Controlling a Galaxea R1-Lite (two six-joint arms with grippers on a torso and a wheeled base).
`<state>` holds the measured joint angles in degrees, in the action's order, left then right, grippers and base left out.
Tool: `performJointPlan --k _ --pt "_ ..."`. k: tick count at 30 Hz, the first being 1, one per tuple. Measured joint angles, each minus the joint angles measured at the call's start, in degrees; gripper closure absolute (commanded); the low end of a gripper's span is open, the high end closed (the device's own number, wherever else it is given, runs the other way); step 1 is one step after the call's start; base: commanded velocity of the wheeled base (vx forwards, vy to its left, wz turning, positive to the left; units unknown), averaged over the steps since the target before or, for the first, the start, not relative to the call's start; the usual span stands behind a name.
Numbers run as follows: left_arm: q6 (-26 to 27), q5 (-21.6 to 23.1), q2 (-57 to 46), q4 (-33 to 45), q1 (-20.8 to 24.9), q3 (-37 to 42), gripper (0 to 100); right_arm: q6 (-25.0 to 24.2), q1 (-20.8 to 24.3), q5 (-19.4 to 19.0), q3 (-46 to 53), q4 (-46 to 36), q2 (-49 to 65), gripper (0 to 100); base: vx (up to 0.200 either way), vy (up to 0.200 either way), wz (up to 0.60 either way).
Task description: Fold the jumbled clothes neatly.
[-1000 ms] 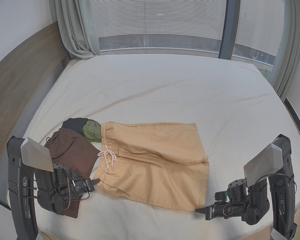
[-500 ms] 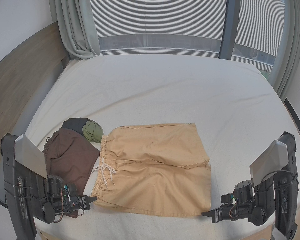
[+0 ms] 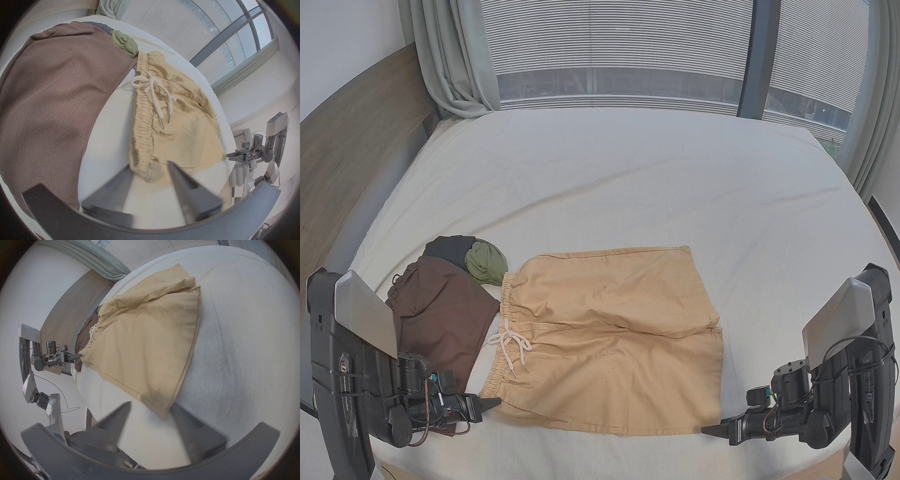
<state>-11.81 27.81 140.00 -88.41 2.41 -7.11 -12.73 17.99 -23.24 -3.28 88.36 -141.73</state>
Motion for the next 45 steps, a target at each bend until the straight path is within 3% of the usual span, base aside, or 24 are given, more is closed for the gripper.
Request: performJointPlan --k 18,19,45 --pt "-0.67 0.24 0.66 -0.16 0.15 -1.49 0 -0.1 -1.32 -0.05 -0.83 0.11 -0.22 0 0.0 0.0 0.0" --pt "-0.69 0.24 0.71 -0.16 0.15 -1.57 100 -0.1 -1.32 -0.05 -0.85 0.1 -0.22 0 0.0 0.0 0.0" --pt "-1.35 0.13 0.99 -0.16 -0.05 -2.12 100 -0.6 -0.61 -0.02 -3.06 0.16 -1.94 0 0.0 0.0 0.0"
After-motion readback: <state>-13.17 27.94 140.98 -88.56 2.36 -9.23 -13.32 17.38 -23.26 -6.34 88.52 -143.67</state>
